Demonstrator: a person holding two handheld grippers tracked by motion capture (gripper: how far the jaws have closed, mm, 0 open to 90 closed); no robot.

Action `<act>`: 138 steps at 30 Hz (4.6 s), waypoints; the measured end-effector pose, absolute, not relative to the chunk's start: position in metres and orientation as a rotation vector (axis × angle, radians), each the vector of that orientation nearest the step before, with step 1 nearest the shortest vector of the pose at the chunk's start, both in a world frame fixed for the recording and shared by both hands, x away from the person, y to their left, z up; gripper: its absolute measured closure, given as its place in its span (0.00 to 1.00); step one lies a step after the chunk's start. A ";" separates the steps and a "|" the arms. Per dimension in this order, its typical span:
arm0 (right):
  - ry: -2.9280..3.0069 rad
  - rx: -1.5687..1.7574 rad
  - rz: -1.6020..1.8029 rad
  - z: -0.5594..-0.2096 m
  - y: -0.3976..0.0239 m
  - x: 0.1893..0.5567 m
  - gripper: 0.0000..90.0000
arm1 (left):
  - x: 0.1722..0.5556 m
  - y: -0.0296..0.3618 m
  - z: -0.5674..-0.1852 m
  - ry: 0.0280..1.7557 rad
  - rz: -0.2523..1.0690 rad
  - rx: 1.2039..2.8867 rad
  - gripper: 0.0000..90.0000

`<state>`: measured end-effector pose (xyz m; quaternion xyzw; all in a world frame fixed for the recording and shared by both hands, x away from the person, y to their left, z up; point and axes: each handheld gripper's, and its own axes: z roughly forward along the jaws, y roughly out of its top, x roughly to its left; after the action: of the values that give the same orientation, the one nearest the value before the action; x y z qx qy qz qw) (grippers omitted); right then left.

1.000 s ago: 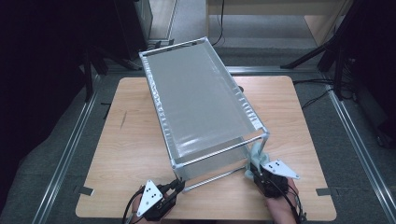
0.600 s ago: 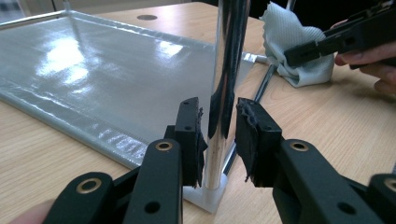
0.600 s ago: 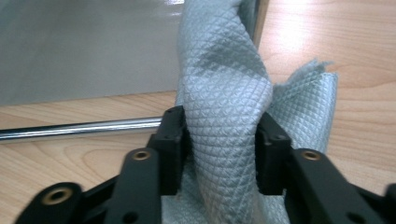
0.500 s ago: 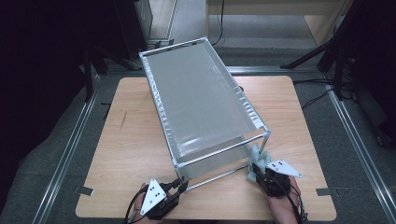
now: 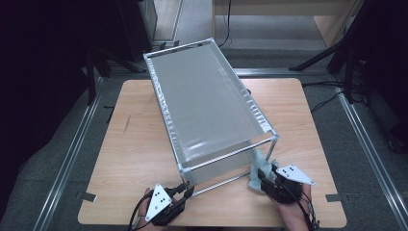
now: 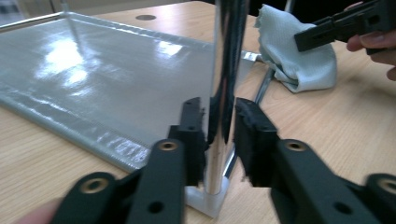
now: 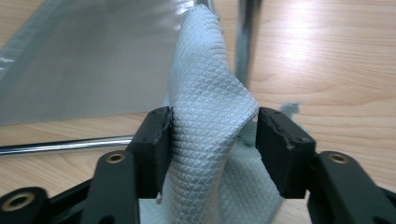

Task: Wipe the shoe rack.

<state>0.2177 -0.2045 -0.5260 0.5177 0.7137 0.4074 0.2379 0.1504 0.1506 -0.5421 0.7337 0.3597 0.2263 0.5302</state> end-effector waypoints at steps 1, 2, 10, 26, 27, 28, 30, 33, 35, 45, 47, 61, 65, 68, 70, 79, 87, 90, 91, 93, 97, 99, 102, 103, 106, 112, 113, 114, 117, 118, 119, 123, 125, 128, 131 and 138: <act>1.962 1.433 1.096 -0.527 -0.205 0.219 0.51 | 0.151 0.150 -0.542 0.861 0.546 1.752 0.76; 1.972 1.458 1.075 -0.529 -0.206 0.221 0.51 | 0.151 0.150 -0.542 0.863 0.549 1.752 0.77; 2.083 1.488 1.015 -0.547 -0.206 0.226 0.88 | 0.151 0.149 -0.542 0.862 0.570 1.752 0.90; 1.878 1.234 1.186 -0.506 -0.180 0.220 0.92 | 0.147 0.150 -0.543 0.859 0.568 1.753 0.90; 1.884 1.254 1.149 -0.509 -0.181 0.222 0.92 | 0.146 0.150 -0.543 0.858 0.568 1.753 0.90; 1.894 1.275 1.130 -0.513 -0.183 0.223 0.92 | 0.146 0.150 -0.543 0.858 0.568 1.753 0.90; 1.943 1.328 1.068 -0.523 -0.185 0.226 0.92 | 0.146 0.150 -0.543 0.861 0.565 1.751 0.90; 2.011 1.378 0.998 -0.539 -0.187 0.230 0.92 | 0.146 0.150 -0.543 0.861 0.566 1.750 0.90; 2.012 1.395 1.001 -0.541 -0.189 0.231 0.92 | 0.146 0.150 -0.543 0.859 0.566 1.751 0.90; 1.805 1.229 1.270 -0.475 -0.191 0.215 0.92 | 0.146 0.151 -0.544 0.860 0.561 1.745 0.90; 1.772 1.214 1.314 -0.465 -0.192 0.211 0.92 | 0.145 0.151 -0.544 0.864 0.564 1.746 0.90; 2.056 1.491 1.038 -0.543 -0.191 0.234 0.91 | 0.145 0.151 -0.544 0.857 0.562 1.751 0.90; 2.026 1.490 1.059 -0.534 -0.198 0.231 0.91 | 0.145 0.151 -0.544 0.856 0.562 1.751 0.90; 1.942 1.446 1.150 -0.511 -0.206 0.225 0.91 | 0.145 0.151 -0.544 0.856 0.562 1.750 0.90; 1.882 1.401 1.210 -0.494 -0.210 0.220 0.91 | 0.145 0.151 -0.544 0.857 0.563 1.751 0.90; 1.878 1.392 1.169 -0.495 -0.214 0.221 0.90 | 0.145 0.149 -0.544 0.860 0.562 1.750 0.90; 2.039 1.530 1.000 -0.538 -0.216 0.235 0.89 | 0.146 0.149 -0.544 0.856 0.558 1.748 0.90; 2.007 1.495 1.039 -0.529 -0.216 0.233 0.89 | 0.146 0.149 -0.544 0.855 0.559 1.749 0.90; 1.955 1.450 1.098 -0.516 -0.218 0.229 0.88 | 0.146 0.149 -0.544 0.855 0.559 1.749 0.90; 1.902 1.412 1.145 -0.504 -0.219 0.224 0.88 | 0.146 0.149 -0.544 0.855 0.560 1.749 0.90; 1.848 1.392 1.159 -0.489 -0.229 0.217 0.89 | 0.145 0.150 -0.542 0.863 0.548 1.736 0.89; 1.828 1.409 1.153 -0.487 -0.237 0.217 0.90 | 0.144 0.152 -0.539 0.853 0.548 1.714 0.83; 1.763 1.440 1.163 -0.481 -0.251 0.214 0.91 | 0.141 0.151 -0.534 0.832 0.588 1.704 0.79; 1.737 1.441 1.177 -0.477 -0.255 0.212 0.91 | 0.140 0.150 -0.534 0.833 0.600 1.708 0.80; 1.668 1.407 1.224 -0.462 -0.258 0.206 0.91 | 0.140 0.147 -0.535 0.841 0.606 1.716 0.89; 1.598 1.240 1.328 -0.419 -0.240 0.202 0.92 | 0.140 0.147 -0.535 0.838 0.601 1.715 0.90; 1.596 1.216 1.347 -0.412 -0.235 0.203 0.92 | 0.140 0.147 -0.535 0.838 0.601 1.715 0.90; 1.596 1.197 1.365 -0.405 -0.230 0.205 0.92 | 0.140 0.147 -0.535 0.840 0.602 1.715 0.90; 1.601 1.156 1.429 -0.390 -0.214 0.217 0.92 | 0.140 0.146 -0.535 0.842 0.603 1.714 0.90; 1.619 1.146 1.447 -0.387 -0.208 0.221 0.91 | 0.140 0.146 -0.535 0.842 0.606 1.715 0.90; 1.619 1.146 1.447 -0.387 -0.208 0.221 0.91 | 0.140 0.146 -0.535 0.842 0.606 1.715 0.90; 1.768 1.081 1.434 -0.388 -0.183 0.235 0.65 | 0.140 0.146 -0.534 0.849 0.594 1.727 0.90; 1.735 1.080 1.446 -0.391 -0.182 0.232 0.75 | 0.140 0.147 -0.533 0.850 0.587 1.733 0.90; 1.651 1.127 1.412 -0.398 -0.187 0.233 0.92 | 0.139 0.147 -0.531 0.844 0.586 1.755 0.90; 1.648 1.163 1.396 -0.403 -0.191 0.238 0.94 | 0.139 0.145 -0.530 0.852 0.582 1.755 0.90; 1.780 1.092 1.401 -0.405 -0.165 0.232 0.94 | 0.141 0.135 -0.533 0.862 0.575 1.720 0.91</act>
<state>0.2321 -0.1645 -0.4055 0.4130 0.6735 0.5298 0.3084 0.1409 0.1350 -0.5331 0.7226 0.3623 0.2417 0.5368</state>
